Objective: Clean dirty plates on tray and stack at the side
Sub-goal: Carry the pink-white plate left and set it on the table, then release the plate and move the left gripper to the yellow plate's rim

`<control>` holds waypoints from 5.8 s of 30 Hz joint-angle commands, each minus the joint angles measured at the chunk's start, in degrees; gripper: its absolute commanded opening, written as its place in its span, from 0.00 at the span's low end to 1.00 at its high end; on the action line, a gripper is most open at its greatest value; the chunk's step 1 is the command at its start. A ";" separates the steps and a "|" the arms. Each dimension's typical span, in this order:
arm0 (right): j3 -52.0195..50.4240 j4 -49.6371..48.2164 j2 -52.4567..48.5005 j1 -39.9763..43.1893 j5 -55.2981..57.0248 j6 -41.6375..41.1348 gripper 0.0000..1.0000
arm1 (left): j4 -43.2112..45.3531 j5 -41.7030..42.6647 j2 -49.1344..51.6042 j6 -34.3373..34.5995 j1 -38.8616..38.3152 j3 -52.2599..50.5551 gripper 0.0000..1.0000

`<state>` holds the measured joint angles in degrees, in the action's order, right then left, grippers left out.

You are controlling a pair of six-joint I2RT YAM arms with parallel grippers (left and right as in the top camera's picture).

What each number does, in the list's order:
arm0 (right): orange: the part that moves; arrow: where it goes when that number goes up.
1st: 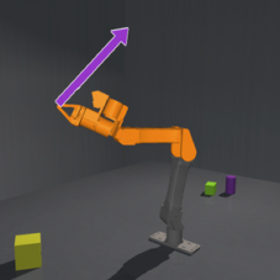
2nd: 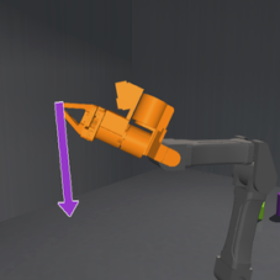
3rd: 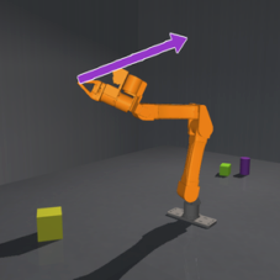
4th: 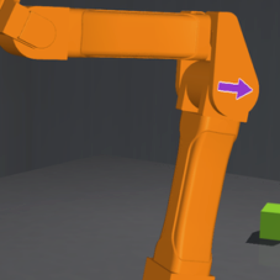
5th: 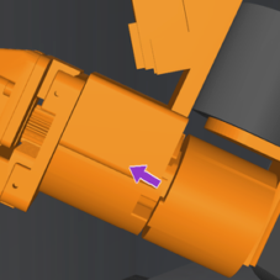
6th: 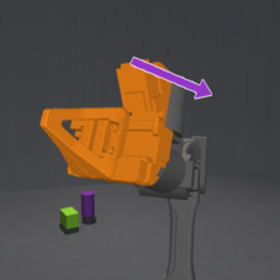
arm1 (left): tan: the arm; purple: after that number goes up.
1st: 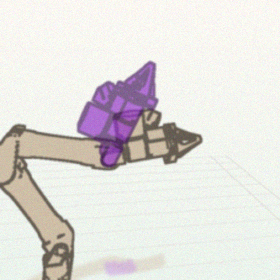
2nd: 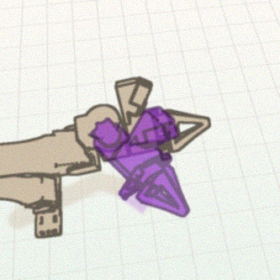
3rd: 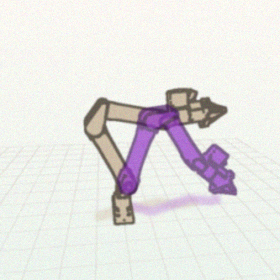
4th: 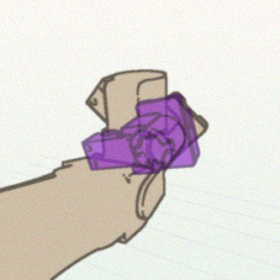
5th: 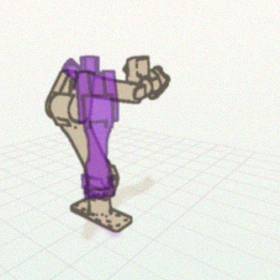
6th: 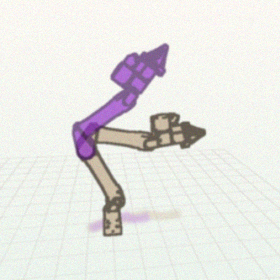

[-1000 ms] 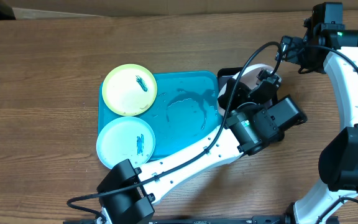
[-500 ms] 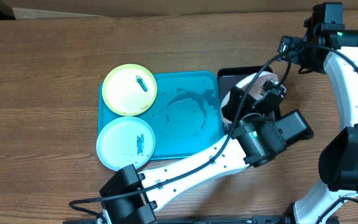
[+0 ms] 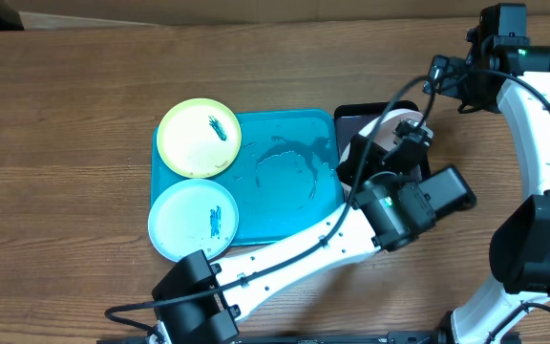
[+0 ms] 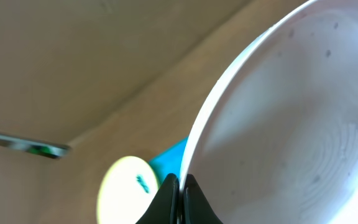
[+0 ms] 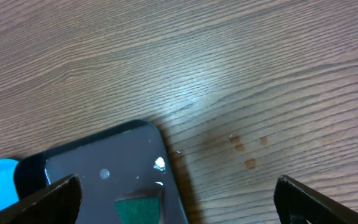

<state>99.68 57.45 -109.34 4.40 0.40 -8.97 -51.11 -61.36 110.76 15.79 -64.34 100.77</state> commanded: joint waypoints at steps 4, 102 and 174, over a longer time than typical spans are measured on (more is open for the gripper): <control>1.05 -0.37 0.94 -0.11 0.15 -0.15 1.00 | -1.79 22.62 0.13 8.72 8.70 1.38 0.04; 1.05 -0.37 0.94 -0.11 0.15 -0.13 1.00 | 2.99 57.86 0.63 21.68 94.62 -16.26 0.05; 1.05 -0.37 0.94 -0.11 0.15 -0.13 1.00 | 5.09 69.26 6.99 -1.66 74.36 -16.31 0.21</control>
<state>99.68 57.45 -109.34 4.40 0.40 -8.99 -46.02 8.71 116.92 14.79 10.46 84.66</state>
